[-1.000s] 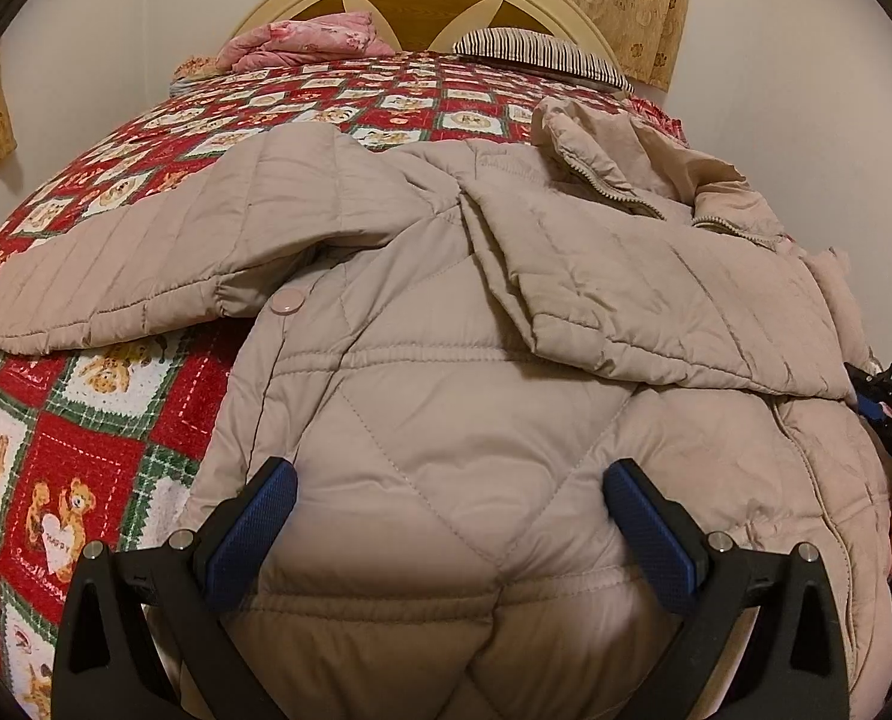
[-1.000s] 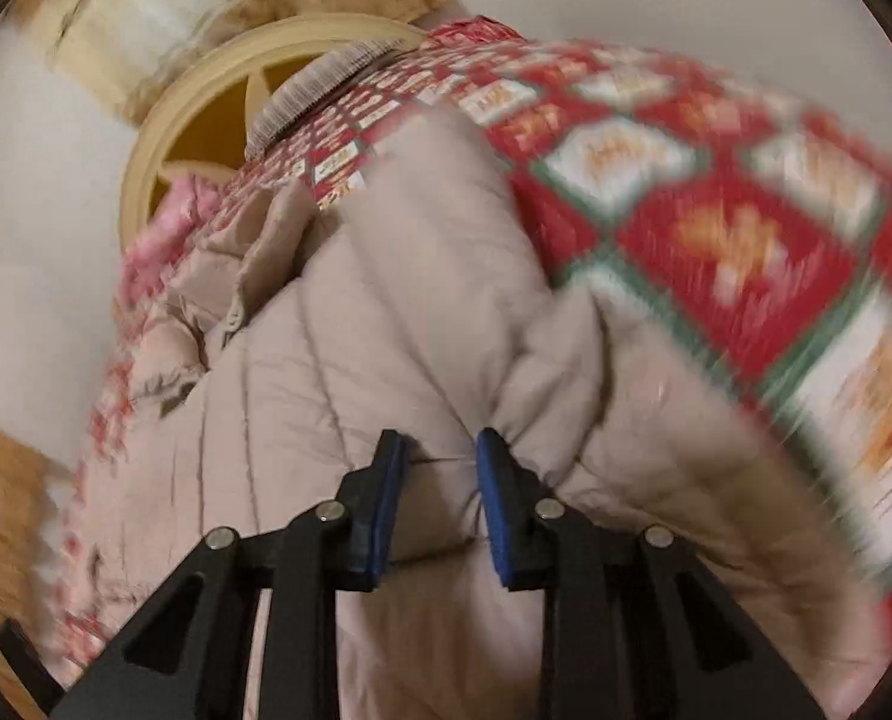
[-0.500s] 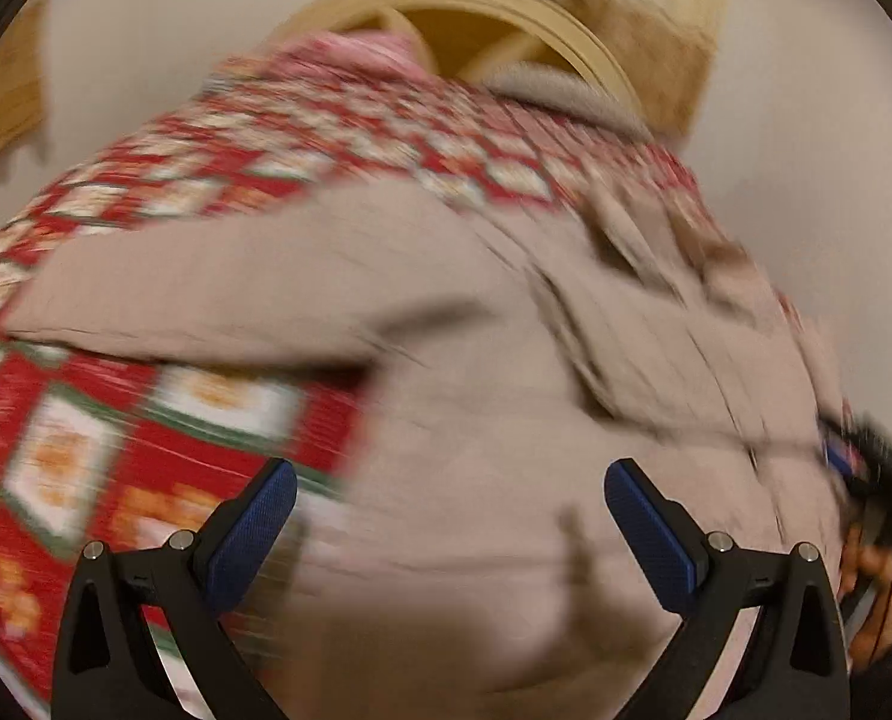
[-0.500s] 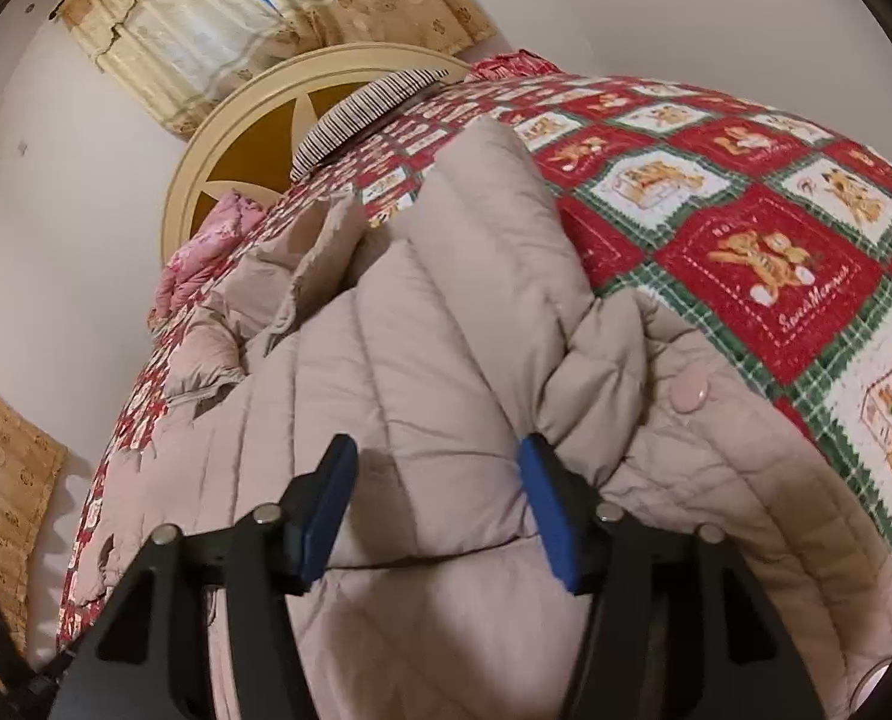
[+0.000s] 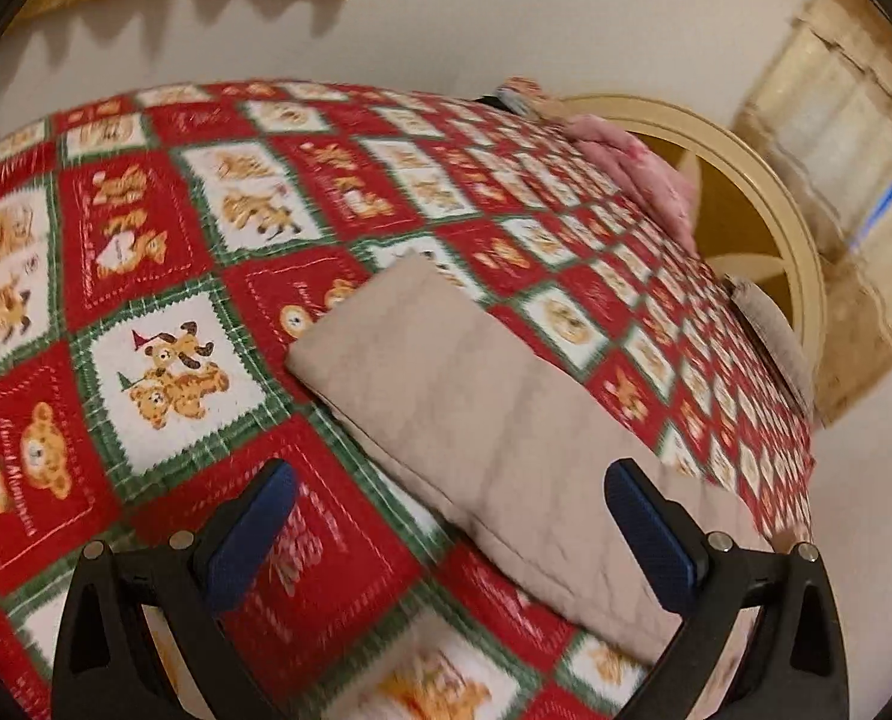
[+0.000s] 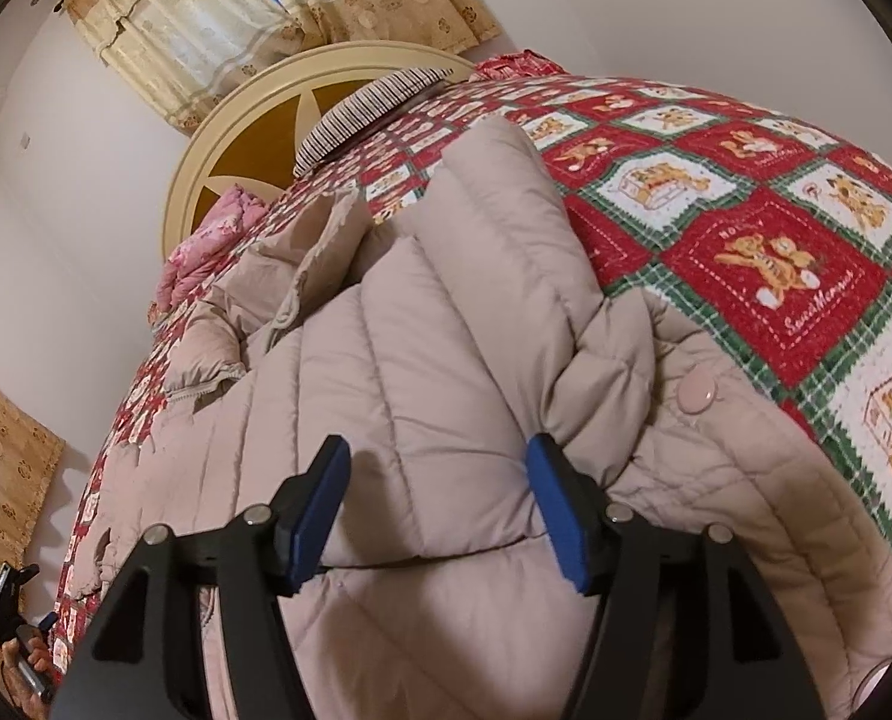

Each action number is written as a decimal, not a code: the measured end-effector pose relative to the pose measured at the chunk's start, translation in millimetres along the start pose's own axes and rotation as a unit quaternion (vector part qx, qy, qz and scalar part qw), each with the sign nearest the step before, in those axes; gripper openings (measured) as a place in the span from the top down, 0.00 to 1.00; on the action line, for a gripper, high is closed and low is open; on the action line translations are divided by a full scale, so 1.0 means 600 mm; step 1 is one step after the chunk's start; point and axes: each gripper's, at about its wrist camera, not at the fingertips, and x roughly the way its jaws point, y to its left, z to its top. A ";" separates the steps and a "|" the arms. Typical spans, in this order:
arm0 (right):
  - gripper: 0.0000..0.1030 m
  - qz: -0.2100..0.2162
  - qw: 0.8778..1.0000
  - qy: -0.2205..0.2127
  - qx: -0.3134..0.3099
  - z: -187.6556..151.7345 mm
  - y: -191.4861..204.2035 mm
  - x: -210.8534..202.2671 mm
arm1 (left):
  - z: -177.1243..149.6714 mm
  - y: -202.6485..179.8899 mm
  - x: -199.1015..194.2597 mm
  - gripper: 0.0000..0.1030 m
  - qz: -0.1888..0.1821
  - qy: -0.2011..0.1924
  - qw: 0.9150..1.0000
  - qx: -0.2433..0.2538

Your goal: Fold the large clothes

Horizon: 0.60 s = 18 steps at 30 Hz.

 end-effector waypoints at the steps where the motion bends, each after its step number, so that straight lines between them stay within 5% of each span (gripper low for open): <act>1: 0.38 0.002 1.000 -0.001 0.002 0.000 0.000 0.000 | 0.000 0.005 0.015 0.01 0.005 0.007 1.000 -0.009; 5: 0.38 0.002 1.000 -0.001 0.001 0.000 0.001 0.002 | -0.017 0.002 0.051 0.01 -0.008 0.034 0.998 -0.043; 14: 0.38 0.000 1.000 0.000 0.000 0.000 0.000 0.004 | -0.010 -0.031 0.083 0.02 0.012 0.025 1.000 -0.011; 17: 0.38 0.001 1.000 0.000 0.000 0.000 0.000 0.004 | -0.009 -0.044 0.087 0.28 0.034 0.017 0.999 0.014; 18: 0.38 0.001 1.000 0.000 0.000 0.000 0.000 0.004 | -0.010 -0.047 0.088 0.50 0.039 0.018 0.999 0.024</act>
